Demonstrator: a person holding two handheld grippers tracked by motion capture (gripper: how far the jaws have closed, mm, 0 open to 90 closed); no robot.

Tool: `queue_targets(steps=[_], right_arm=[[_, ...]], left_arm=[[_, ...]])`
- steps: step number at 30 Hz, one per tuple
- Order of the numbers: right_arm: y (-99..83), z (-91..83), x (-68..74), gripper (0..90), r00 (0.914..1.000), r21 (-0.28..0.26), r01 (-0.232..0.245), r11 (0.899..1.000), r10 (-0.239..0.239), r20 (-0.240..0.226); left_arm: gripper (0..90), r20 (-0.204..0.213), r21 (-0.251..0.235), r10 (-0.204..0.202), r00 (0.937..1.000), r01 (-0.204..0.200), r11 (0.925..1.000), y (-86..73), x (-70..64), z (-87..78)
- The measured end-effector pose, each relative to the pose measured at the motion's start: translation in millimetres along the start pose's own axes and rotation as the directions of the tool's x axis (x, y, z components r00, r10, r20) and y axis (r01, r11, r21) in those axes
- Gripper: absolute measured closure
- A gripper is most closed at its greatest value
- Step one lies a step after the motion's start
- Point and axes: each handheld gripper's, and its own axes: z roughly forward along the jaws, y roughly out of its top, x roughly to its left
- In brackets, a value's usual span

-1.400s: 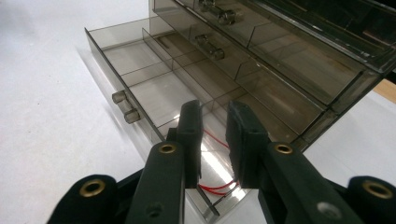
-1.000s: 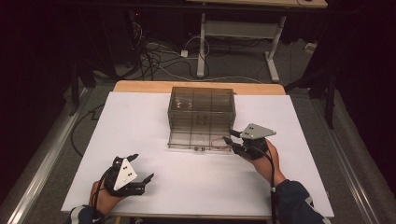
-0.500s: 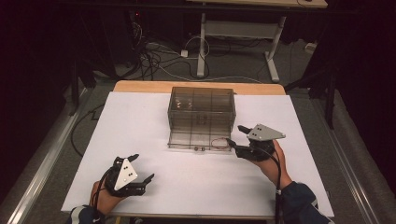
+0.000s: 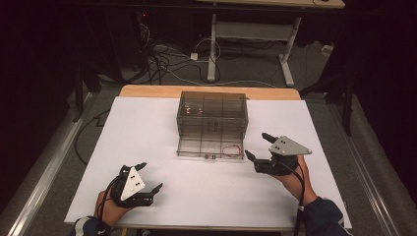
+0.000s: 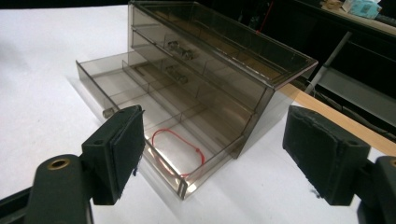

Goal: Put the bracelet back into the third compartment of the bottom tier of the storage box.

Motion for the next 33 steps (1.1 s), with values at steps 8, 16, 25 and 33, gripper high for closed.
queue_targets(steps=[8, 16, 25, 33], right_arm=[[-7.4, -8.6, 4.0, 21.5, 0.9998, 0.001, 0.022, 1.0, -0.022, -0.001], [-16.2, -16.4, 6.5, 21.6, 0.9997, -0.001, 0.025, 1.0, -0.025, 0.004], [-28.0, -25.7, 7.3, 22.2, 0.9997, -0.014, 0.021, 1.0, -0.021, 0.011], [-38.0, -34.7, 6.7, 22.4, 0.9997, -0.022, 0.009, 1.0, -0.009, 0.021]], left_arm=[[15.9, 0.002, 0.0, 0.0, 1.0, 0.0, 1.0, -0.2, -0.1, -0.2], [15.9, 0.004, 0.0, -0.001, 1.0, 0.001, 1.0, -0.5, -0.2, -0.2], [15.9, 0.001, -0.001, -0.002, 1.0, 0.002, 1.0, -0.5, -0.1, -0.2], [15.9, -0.002, -0.001, 0.002, 1.0, -0.002, 1.0, -0.3, -1.1, 0.3]])
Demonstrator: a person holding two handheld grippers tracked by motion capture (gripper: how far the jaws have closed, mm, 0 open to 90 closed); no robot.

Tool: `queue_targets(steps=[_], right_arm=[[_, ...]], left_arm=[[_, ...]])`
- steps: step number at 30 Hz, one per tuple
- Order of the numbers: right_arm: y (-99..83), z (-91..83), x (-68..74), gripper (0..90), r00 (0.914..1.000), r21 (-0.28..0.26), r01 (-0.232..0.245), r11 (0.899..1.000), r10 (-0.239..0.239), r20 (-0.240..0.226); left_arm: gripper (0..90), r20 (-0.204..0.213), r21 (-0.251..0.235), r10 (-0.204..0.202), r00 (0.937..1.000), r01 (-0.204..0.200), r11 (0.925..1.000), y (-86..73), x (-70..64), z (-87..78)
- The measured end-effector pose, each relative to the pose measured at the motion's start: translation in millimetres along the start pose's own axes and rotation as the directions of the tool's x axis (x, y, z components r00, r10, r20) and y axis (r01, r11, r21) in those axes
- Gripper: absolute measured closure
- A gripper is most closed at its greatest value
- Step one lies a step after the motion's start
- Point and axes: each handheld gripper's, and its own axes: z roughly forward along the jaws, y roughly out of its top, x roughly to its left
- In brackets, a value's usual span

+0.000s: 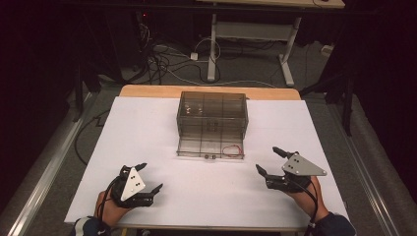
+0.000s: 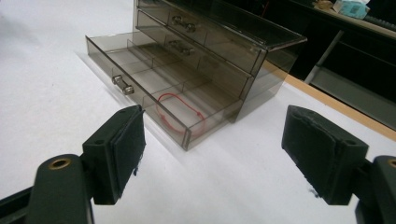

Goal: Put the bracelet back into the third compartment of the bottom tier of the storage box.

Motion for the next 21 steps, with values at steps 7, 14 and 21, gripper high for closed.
queue_targets(steps=[7, 14, 21], right_arm=[[-9.9, -4.8, 1.0, 22.8, 0.9999, 0.002, -0.009, 1.0, 0.009, 0.013], [-18.6, -10.8, -0.7, 22.8, 0.9994, -0.001, -0.02, 1.0, 0.02, 0.027], [-29.2, -15.5, 0.2, 22.8, 0.9987, 0.004, -0.037, 0.999, 0.037, 0.034]], left_arm=[[15.9, -0.009, -0.004, 0.005, 0.9999, -0.006, 1.0, 0.8, -0.4, -0.6], [16.5, -0.003, 0.001, 0.004, 1.0, -0.004, 1.0, 0.6, -0.3, -0.1], [16.5, -0.004, 0.001, 0.002, 1.0, -0.002, 1.0, 1.0, -0.4, -0.4]])
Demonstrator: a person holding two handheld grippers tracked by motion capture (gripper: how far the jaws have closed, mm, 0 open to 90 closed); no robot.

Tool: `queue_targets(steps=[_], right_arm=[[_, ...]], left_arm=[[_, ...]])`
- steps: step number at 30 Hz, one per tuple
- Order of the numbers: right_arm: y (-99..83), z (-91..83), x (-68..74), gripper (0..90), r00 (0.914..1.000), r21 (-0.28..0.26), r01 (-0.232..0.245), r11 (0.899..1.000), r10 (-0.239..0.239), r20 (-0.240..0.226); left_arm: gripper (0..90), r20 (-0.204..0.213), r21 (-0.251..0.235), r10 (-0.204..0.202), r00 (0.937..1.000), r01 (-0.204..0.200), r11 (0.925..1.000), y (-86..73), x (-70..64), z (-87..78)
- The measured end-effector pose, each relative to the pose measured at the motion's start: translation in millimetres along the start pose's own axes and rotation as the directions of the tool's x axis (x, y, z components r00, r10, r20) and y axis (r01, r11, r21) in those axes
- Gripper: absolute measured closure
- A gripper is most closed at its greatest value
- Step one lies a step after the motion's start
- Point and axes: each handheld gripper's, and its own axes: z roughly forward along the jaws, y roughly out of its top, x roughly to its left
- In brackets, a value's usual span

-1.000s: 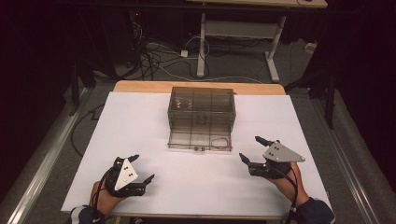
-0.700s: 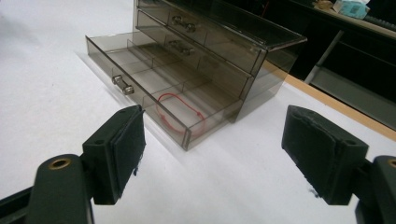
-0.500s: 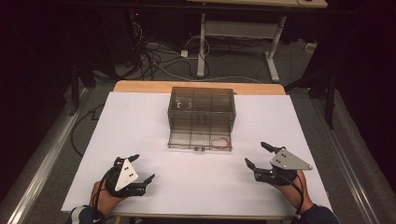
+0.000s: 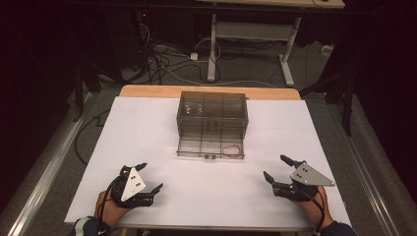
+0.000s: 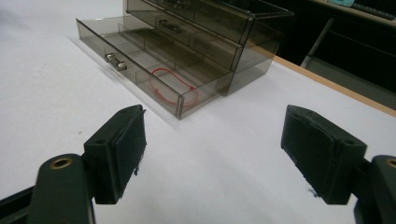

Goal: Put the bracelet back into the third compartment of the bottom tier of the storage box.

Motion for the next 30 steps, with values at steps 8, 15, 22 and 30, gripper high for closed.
queue_targets(steps=[8, 15, 22, 30], right_arm=[[-10.0, -4.2, 0.8, 22.6, 1.0, 0.019, -0.007, 1.0, 0.006, 0.003], [-16.1, -7.5, 2.0, 22.6, 0.9999, 0.031, -0.009, 0.999, 0.009, 0.004], [-17.6, -8.1, 2.2, 22.6, 1.0, 0.028, -0.002, 1.0, 0.002, 0.003], [-17.3, -5.3, 4.2, 22.7, 0.9999, 0.037, 0.015, 0.999, -0.015, -0.003]], left_arm=[[20.5, -0.001, 0.0, -0.006, 1.0, 0.006, 1.0, 0.9, -0.5, 0.6], [35.1, 0.024, -0.009, -0.018, 0.9996, 0.018, 0.9998, 1.7, -0.3, 0.0], [64.4, 0.084, 0.016, -0.023, 0.9962, 0.022, 0.9996, 6.0, -1.7, 0.9], [87.1, 0.1, 0.054, -0.024, 0.9947, 0.019, 0.9984, 10.8, -3.6, 2.1]])
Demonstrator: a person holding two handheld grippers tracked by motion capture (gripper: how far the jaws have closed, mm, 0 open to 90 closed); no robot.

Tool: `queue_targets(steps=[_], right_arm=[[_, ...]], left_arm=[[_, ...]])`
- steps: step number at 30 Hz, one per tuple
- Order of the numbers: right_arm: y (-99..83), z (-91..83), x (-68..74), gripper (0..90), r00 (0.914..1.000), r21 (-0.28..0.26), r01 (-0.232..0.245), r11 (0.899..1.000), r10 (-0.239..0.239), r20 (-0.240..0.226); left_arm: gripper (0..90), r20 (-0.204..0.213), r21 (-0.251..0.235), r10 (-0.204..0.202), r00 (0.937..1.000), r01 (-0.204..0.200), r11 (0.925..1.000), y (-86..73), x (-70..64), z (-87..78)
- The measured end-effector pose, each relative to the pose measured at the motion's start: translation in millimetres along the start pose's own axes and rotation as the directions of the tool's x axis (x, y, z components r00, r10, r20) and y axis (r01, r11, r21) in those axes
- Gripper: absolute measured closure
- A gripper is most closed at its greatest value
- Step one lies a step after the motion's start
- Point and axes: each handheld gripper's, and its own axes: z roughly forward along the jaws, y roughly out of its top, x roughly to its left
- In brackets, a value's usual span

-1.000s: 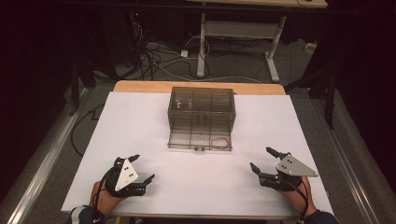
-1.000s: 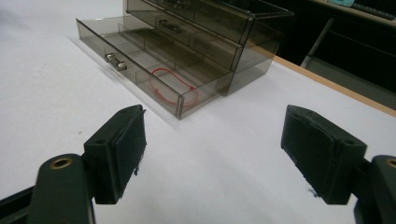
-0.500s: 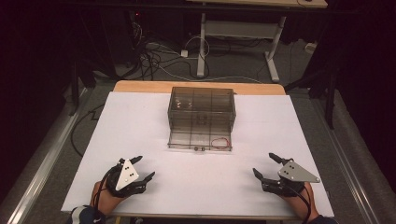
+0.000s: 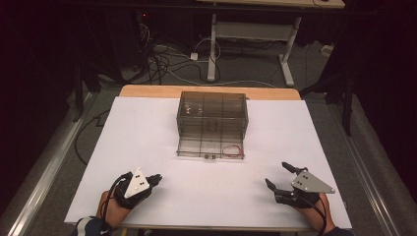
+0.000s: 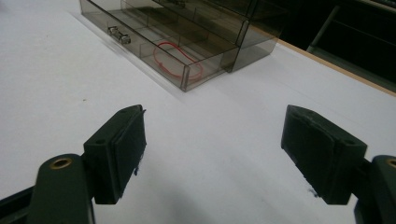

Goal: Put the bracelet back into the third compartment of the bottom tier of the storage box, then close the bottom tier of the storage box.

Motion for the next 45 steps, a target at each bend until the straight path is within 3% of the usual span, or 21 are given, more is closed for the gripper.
queue_targets(steps=[10, 15, 23, 28, 37, 45], right_arm=[[0.2, 0.3, -2.6, 22.9, 0.9999, -0.003, -0.01, 1.0, 0.01, 0.007], [0.4, 1.2, -4.3, 22.9, 0.9998, -0.003, -0.013, 1.0, 0.013, 0.012], [1.1, 1.9, -3.7, 23.1, 0.9999, -0.003, -0.006, 1.0, 0.006, 0.008], [1.9, 2.9, -4.5, 23.1, 1.0, -0.008, -0.007, 1.0, 0.007, 0.006], [1.5, 6.8, -2.2, 23.2, 0.9999, 0.004, -0.006, 1.0, 0.006, -0.009], [0.7, 5.5, -0.9, 23.4, 1.0, 0.0, 0.0, 1.0, 0.0, -0.01]], left_arm=[[87.7, 0.016, 0.028, 0.007, 0.9998, -0.008, 0.9996, 5.9, -3.3, 7.1], [87.6, 0.017, 0.022, 0.044, 0.9989, -0.045, 0.9988, 12.8, -6.6, 12.5], [87.7, 0.037, 0.032, 0.058, 0.9976, -0.059, 0.9977, 26.4, -7.3, 27.2], [87.7, 0.038, 0.053, 0.112, 0.993, -0.114, 0.9921, 39.5, -12.3, 41.1], [87.7, 0.05, 0.058, 0.133, 0.9898, -0.136, 0.989, 58.6, -11.4, 62.0], [87.7, 0.063, 0.072, 0.179, 0.9818, -0.183, 0.9804, 74.6, -15.9, 80.0]])
